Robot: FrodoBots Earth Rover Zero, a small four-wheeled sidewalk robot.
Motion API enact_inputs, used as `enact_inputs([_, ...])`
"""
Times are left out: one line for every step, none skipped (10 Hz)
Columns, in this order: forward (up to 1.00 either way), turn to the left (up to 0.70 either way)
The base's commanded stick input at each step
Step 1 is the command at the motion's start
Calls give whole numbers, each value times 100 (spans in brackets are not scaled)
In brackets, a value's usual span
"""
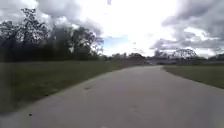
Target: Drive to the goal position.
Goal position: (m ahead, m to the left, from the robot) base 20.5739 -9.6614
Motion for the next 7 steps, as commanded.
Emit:
enact_inputs([100, -16])
enact_inputs([100, -16])
enact_inputs([100, -16])
enact_inputs([100, -16])
enact_inputs([100, -16])
enact_inputs([100, -16])
enact_inputs([100, -16])
